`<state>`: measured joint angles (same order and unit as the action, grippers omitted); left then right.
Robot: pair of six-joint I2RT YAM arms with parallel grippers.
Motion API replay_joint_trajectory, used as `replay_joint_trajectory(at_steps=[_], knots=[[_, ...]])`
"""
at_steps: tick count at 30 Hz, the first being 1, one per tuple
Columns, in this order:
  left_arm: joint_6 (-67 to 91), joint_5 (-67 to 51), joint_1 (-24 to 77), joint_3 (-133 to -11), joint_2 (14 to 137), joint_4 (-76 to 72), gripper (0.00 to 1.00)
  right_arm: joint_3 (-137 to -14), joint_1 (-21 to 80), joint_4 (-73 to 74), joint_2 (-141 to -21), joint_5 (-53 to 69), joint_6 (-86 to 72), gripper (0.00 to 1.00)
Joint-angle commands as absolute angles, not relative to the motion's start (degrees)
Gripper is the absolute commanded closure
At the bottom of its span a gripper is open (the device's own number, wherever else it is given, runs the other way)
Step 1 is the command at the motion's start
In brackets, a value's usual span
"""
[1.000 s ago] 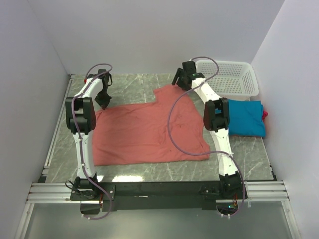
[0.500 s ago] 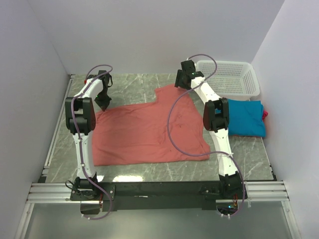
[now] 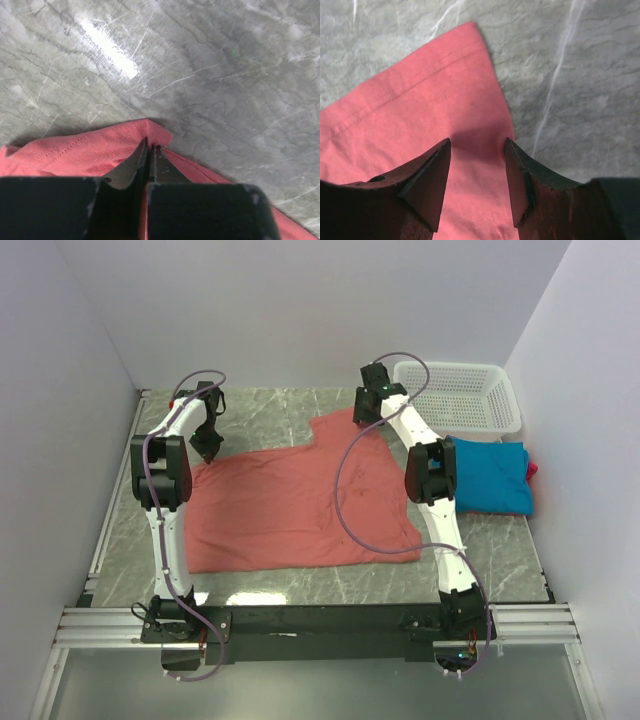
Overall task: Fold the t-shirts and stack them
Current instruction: Fold the tshirt
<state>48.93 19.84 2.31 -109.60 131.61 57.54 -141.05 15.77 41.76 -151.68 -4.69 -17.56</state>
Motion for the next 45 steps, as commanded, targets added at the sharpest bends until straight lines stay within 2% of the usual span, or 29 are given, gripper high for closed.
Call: replay_joint_trajectory(at_steps=[1, 3, 6, 7, 10, 16, 22, 31, 39, 45], knots=[[48.16, 19.95, 2.29, -109.86, 128.85, 58.71, 0.98, -140.80, 17.22, 44.91, -152.40, -5.01, -15.30, 0.46], [48.16, 19.86, 2.20, -109.51, 128.85, 58.45, 0.99, -140.80, 17.75, 44.56, -152.31, -5.62, -14.33, 0.48], [47.99, 20.04, 2.20, -109.25, 129.11, 58.53, 0.99, -141.59, 18.10, 44.65, -152.58, -6.59, -13.01, 0.59], [47.90, 20.30, 2.20, -109.16, 128.94, 58.45, 0.99, -141.85, 18.19, 44.82, -152.67, -6.85, -13.01, 0.73], [47.90, 20.30, 1.93, -108.98, 128.76, 58.62, 0.99, -141.77, 18.19, 44.91, -152.49, -7.64, -12.48, 0.88], [48.43, 20.74, 1.85, -109.42, 127.97, 58.97, 0.99, -138.00, 18.28, 40.35, -147.94, -9.49, -10.81, 1.00], [49.30, 20.83, 1.85, -107.06, 124.29, 57.66, 0.99, -123.61, 19.24, 30.08, -137.05, -8.61, -7.22, 1.00], [49.57, 24.51, 1.93, -103.53, 119.09, 56.16, 0.99, -105.41, 20.83, 23.39, -122.89, -11.51, -3.08, 1.00], [49.75, 28.47, 2.02, -108.98, 120.59, 58.97, 0.99, -100.99, 20.92, 21.01, -117.78, -12.39, -0.97, 1.00], [49.83, 29.27, 3.07, -105.83, 118.92, 57.93, 0.99, -96.16, 21.09, 19.16, -114.09, -10.90, -0.44, 1.00]])
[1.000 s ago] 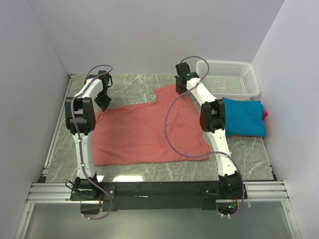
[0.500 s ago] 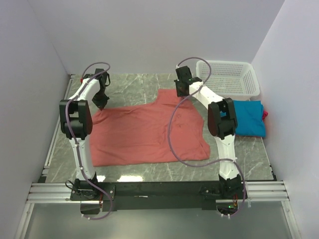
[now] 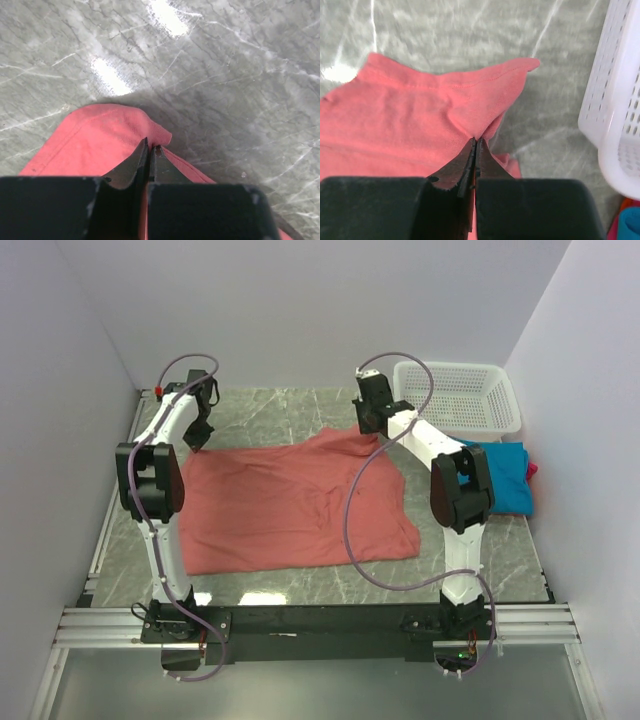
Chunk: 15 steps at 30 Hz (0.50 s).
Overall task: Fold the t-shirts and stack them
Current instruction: Fold the tshirt
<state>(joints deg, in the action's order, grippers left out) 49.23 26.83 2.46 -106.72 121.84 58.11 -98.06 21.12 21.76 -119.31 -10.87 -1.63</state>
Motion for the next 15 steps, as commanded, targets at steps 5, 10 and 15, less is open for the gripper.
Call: replay_joint_trajectory(at_steps=[5, 10, 15], knots=[[50.27, 26.98, 3.95, -97.92, 116.54, 54.49, 0.99, -87.03, 22.32, 15.91, -108.29, -9.32, -0.53, 1.00], [51.50, 27.16, 4.13, -93.53, 115.32, 54.41, 0.99, -79.56, 24.52, 14.77, -101.61, -13.09, -0.53, 1.00], [52.90, 26.54, 4.31, -89.04, 110.84, 52.65, 0.99, -75.86, 27.59, 17.40, -94.94, -21.44, -0.44, 1.00]])
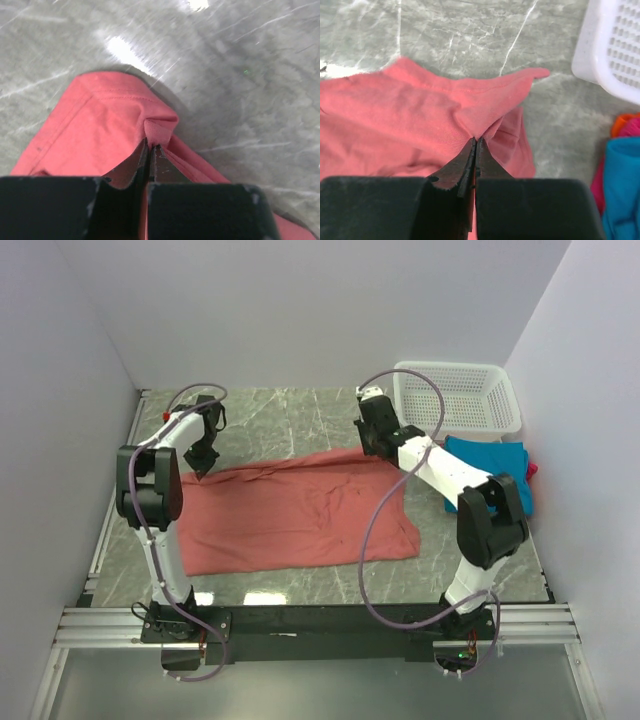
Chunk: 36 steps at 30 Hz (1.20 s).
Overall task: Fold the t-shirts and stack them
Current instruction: Fold the tshirt
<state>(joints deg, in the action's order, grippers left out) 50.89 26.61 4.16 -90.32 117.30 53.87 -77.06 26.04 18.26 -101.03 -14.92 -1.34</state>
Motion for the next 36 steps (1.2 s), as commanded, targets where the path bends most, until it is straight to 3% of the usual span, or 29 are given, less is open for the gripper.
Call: replay_joint_trajectory(at_steps=[1, 17, 20, 23, 24, 26, 27, 28, 29, 32, 36], knots=[[53.35, 26.72, 4.39, -87.73, 110.13, 52.56, 0.99, -74.28, 28.47, 18.10, -93.88, -22.84, -0.53, 1.00], [64.86, 27.95, 6.24, -67.07, 95.11, 53.44, 0.99, -56.52, 34.71, 23.29, -74.37, -27.86, -8.07, 1.00], [65.13, 26.28, 6.94, -61.98, 92.03, 51.69, 0.94, -51.95, 37.61, 25.48, -71.99, -28.56, -13.67, 1.00], [66.35, 26.02, 7.38, -56.35, 89.04, 52.29, 0.80, -46.68, 40.07, 29.96, -67.86, -29.00, -21.33, 0.98], [66.88, 26.10, 7.38, -54.95, 87.64, 52.64, 0.66, -43.45, 40.17, 30.84, -65.24, -27.96, -28.32, 0.95], [68.19, 26.02, 7.38, -51.43, 86.05, 54.04, 0.58, -39.83, 40.52, 30.41, -62.07, -17.96, -34.14, 0.88], [68.81, 26.02, 7.38, -50.02, 84.22, 55.79, 0.49, -36.86, 40.60, 30.58, -58.74, -15.49, -36.36, 0.83], [69.08, 26.02, 7.38, -49.75, 83.33, 56.77, 0.45, -35.52, 40.61, 30.24, -56.97, -13.29, -37.95, 0.75], [69.69, 26.36, 7.38, -49.49, 82.28, 57.56, 0.40, -34.29, 40.78, 30.06, -53.47, -9.53, -40.32, 0.56], [70.13, 27.85, 7.38, -50.97, 79.20, 60.99, 0.37, -32.35, 40.61, 30.06, -48.71, -8.53, -40.70, 0.41], [69.87, 28.65, 7.38, -55.36, 78.49, 63.37, 0.33, -35.32, 40.34, 29.01, -45.44, -14.66, -36.05, 0.33]])
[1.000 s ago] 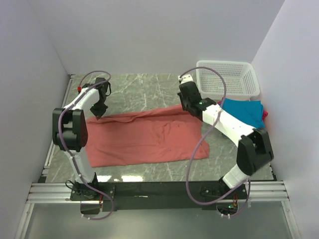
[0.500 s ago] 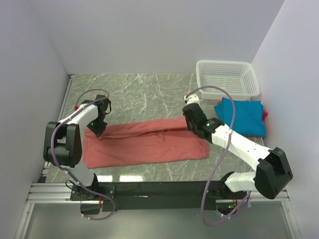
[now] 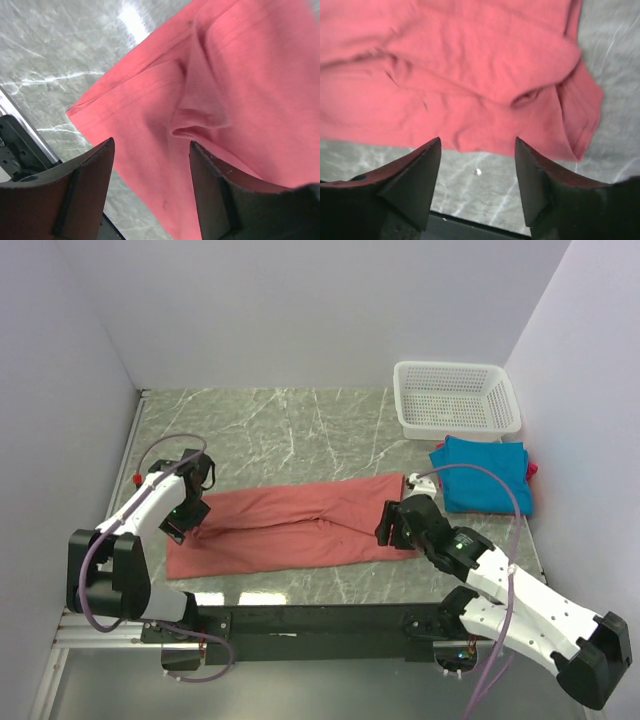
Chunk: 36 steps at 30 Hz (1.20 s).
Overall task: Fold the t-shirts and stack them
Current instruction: Fold the tshirt
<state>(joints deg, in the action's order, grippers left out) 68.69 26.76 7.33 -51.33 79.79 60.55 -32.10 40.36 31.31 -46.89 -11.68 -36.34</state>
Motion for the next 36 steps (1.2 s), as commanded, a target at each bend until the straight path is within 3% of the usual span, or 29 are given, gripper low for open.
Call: replay_joint_trajectory(at_steps=[1, 5, 8, 11, 16, 19, 23, 29, 36], knots=[[69.79, 28.83, 7.38, -55.81, 78.57, 62.59, 0.33, -36.20, 40.34, 27.52, -46.05, -15.90, -34.90, 0.32], [66.64, 27.43, 6.77, -59.84, 82.51, 59.51, 0.31, -42.34, 38.24, 20.67, -55.42, -16.97, -29.72, 0.23], [63.73, 23.39, 7.03, -64.33, 85.85, 56.00, 0.30, -48.75, 37.01, 17.49, -66.13, -12.23, -29.44, 0.22], [62.32, 19.96, 8.78, -67.58, 88.23, 52.58, 0.21, -54.12, 36.83, 17.23, -75.72, -9.49, -29.53, 0.21], [60.65, 14.78, 10.28, -67.77, 94.21, 49.31, 0.15, -55.99, 35.43, 14.24, -83.57, -5.20, -30.85, 0.21], [60.47, 13.54, 10.28, -65.31, 97.11, 47.46, 0.15, -54.67, 33.93, 13.54, -85.34, -4.22, -31.72, 0.21], [61.70, 17.66, 9.32, -62.67, 98.00, 50.18, 0.01, -50.47, 31.47, 12.48, -86.13, -2.21, -32.87, 0.21], [63.88, 23.19, -4.02, -53.99, 92.13, 53.78, 0.01, -45.54, 28.48, 12.39, -85.43, -1.41, -32.87, 0.21], [71.19, 28.03, -15.90, -53.08, 78.94, 59.23, 0.00, -43.16, 26.63, 13.18, -84.64, -1.76, -32.87, 0.21]])
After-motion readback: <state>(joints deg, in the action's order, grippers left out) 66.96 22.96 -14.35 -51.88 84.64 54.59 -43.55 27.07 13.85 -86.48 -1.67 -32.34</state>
